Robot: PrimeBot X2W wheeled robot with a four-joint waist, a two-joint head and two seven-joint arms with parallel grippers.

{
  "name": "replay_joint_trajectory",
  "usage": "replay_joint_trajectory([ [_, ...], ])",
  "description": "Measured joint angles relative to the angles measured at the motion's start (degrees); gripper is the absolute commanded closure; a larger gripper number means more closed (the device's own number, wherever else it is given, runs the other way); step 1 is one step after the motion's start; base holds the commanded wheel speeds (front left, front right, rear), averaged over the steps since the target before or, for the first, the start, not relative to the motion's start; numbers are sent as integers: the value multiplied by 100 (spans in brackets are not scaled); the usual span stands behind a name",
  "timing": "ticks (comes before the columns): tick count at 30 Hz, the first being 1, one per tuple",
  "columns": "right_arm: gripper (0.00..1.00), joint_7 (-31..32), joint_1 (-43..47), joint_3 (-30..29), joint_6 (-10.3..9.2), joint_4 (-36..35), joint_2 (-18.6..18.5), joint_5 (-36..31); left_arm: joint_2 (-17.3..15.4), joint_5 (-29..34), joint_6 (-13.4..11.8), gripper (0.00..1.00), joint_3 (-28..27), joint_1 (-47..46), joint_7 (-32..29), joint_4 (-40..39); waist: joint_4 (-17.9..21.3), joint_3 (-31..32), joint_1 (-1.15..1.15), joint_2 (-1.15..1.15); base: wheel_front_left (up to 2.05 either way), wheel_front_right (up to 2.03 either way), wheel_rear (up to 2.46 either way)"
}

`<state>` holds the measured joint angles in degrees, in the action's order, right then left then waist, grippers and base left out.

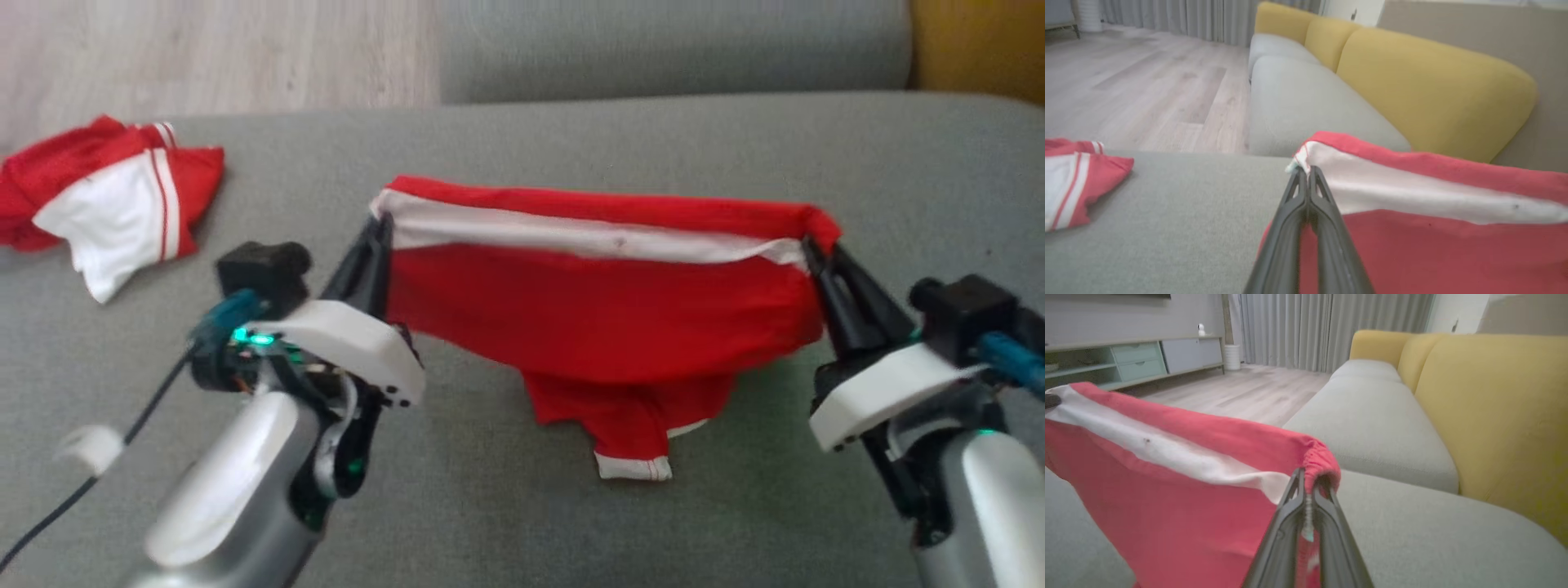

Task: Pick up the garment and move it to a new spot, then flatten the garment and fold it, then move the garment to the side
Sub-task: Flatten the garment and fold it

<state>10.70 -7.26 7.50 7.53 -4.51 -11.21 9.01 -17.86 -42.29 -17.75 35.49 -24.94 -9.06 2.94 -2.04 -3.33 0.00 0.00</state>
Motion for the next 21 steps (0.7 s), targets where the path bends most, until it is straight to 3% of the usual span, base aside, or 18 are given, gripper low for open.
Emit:
replay_joint_trajectory([
  [13,100,520,116,-301,0,-1901,5,0,-791,227,-554,100,-623,107,-180,-2325,-24,623,-1,0,0,0,0],
  [18,100,708,-4,-250,0,-1935,-34,27,-901,214,-567,100,-705,-114,-381,-2372,-17,507,0,0,0,0,0],
  [21,100,786,-387,-15,0,-1534,-97,179,-893,134,-430,100,-738,-365,-433,-2094,2,351,0,0,0,0,0],
])
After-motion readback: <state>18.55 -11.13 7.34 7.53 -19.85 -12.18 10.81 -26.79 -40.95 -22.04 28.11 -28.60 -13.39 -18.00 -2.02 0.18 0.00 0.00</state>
